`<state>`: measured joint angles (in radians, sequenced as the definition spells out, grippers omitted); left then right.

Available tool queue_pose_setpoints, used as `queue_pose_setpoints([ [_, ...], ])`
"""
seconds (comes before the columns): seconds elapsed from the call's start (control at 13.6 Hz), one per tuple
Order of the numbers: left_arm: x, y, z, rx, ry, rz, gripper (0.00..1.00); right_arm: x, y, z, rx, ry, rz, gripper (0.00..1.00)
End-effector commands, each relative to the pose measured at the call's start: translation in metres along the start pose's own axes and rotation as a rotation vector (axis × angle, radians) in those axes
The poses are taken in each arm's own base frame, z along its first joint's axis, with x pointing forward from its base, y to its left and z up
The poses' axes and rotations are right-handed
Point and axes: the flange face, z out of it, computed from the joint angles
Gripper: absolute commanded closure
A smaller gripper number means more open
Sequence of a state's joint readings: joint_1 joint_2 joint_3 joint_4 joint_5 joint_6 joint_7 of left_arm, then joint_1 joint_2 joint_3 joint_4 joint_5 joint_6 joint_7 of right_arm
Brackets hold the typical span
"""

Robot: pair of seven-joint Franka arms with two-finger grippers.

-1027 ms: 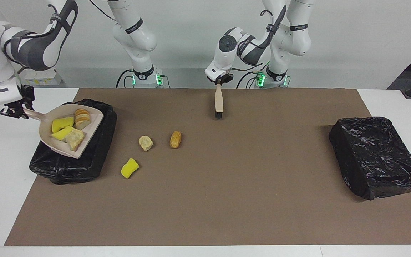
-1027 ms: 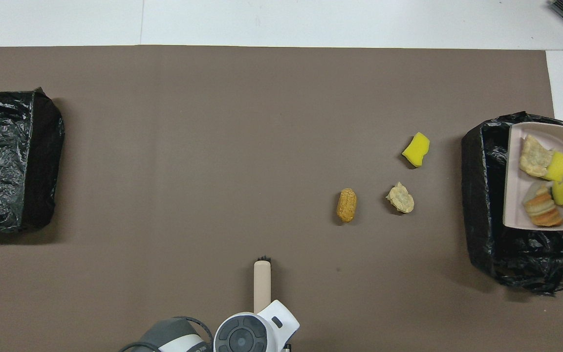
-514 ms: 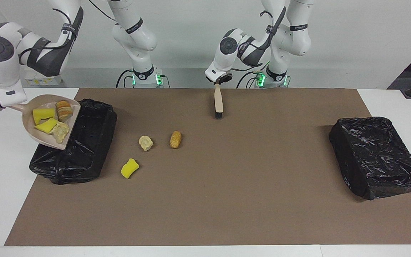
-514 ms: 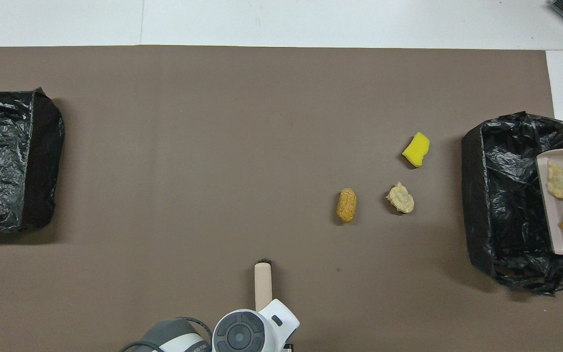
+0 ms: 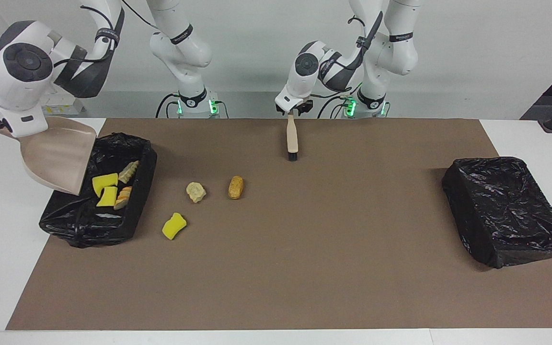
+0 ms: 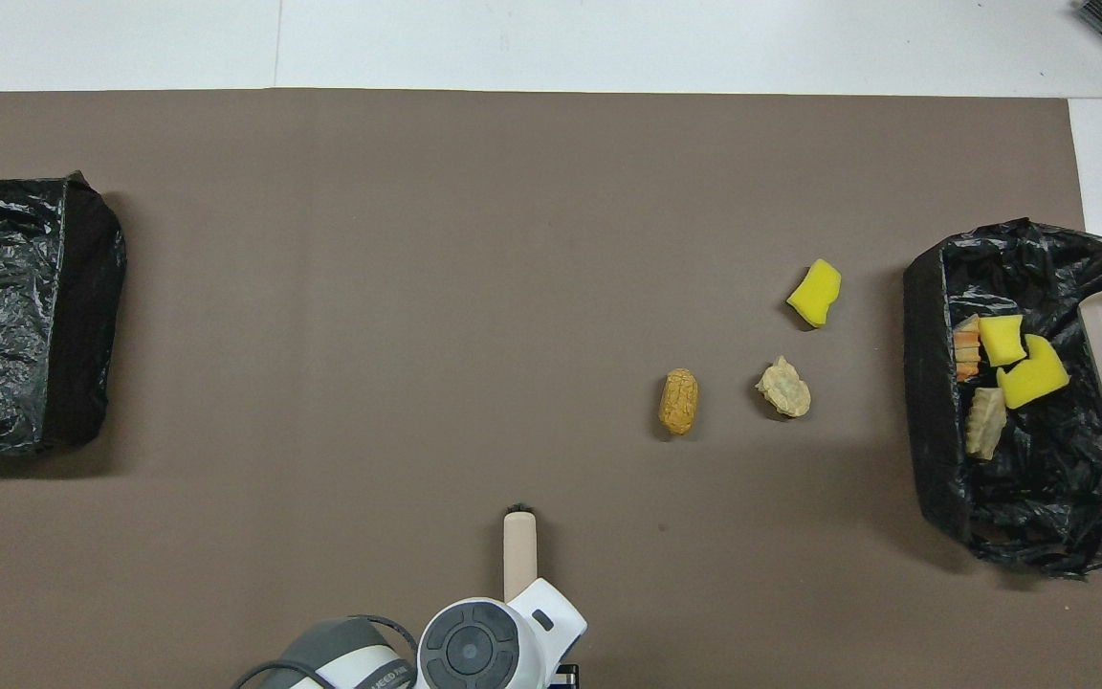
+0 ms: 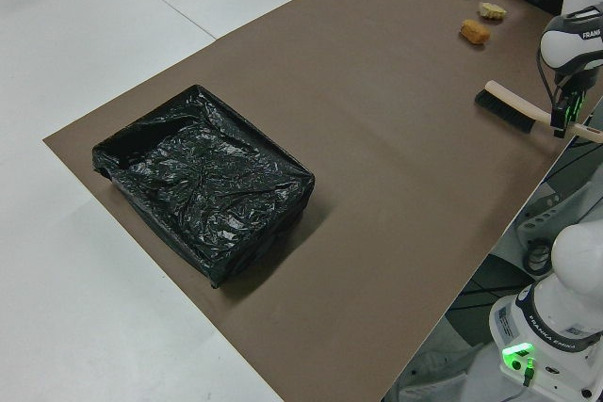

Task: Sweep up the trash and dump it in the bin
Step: 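Carry the dustpan to the nearer bin and tip it with the right gripper, then return the dustpan to the table center with the right gripper and release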

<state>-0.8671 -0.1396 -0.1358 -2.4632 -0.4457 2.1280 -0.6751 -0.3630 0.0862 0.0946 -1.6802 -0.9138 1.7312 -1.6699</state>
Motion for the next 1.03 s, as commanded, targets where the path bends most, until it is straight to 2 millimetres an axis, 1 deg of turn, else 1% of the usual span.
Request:
queue_pose_setpoints([
  [0.0,0.04,-0.013,-0.047,-0.052,0.07,-0.047,0.0,-0.013,-0.013,-0.01,-0.006,-0.021,0.013,1.0],
  [0.07,0.051,-0.018,-0.064,-0.036,0.102,-0.03,0.0,-0.018,-0.016,-0.018,-0.019,-0.017,0.037,1.0],
  [0.15,0.061,-0.028,-0.079,-0.009,0.123,-0.011,0.0,-0.018,-0.017,-0.024,-0.032,0.025,0.057,1.0],
  [0.29,0.089,-0.062,-0.12,0.023,0.175,0.017,0.0,-0.009,-0.018,-0.032,-0.031,0.169,0.135,1.0],
  [0.37,0.102,-0.081,-0.134,0.043,0.187,0.029,0.0,-0.002,-0.019,-0.033,-0.013,0.215,0.189,1.0],
  [0.44,0.113,-0.099,-0.154,0.061,0.219,0.047,0.0,0.007,-0.018,-0.036,0.008,0.277,0.256,1.0],
  [0.59,0.135,-0.139,-0.192,0.089,0.28,0.084,0.0,0.037,-0.016,-0.058,0.043,0.376,0.348,1.0],
  [0.66,0.144,-0.156,-0.215,0.094,0.306,0.098,0.0,0.052,-0.017,-0.071,0.064,0.403,0.41,1.0],
  [0.73,0.15,-0.176,-0.243,0.088,0.331,0.109,0.0,0.07,-0.017,-0.087,0.086,0.431,0.481,1.0],
  [0.81,0.154,-0.195,-0.268,0.086,0.336,0.122,0.0,0.083,-0.02,-0.098,0.107,0.464,0.555,1.0],
  [0.88,0.154,-0.208,-0.293,0.086,0.341,0.14,0.0,0.102,-0.02,-0.109,0.144,0.51,0.637,1.0],
  [0.95,0.152,-0.221,-0.314,0.087,0.34,0.152,0.0,0.114,-0.019,-0.11,0.204,0.556,0.739,1.0],
])
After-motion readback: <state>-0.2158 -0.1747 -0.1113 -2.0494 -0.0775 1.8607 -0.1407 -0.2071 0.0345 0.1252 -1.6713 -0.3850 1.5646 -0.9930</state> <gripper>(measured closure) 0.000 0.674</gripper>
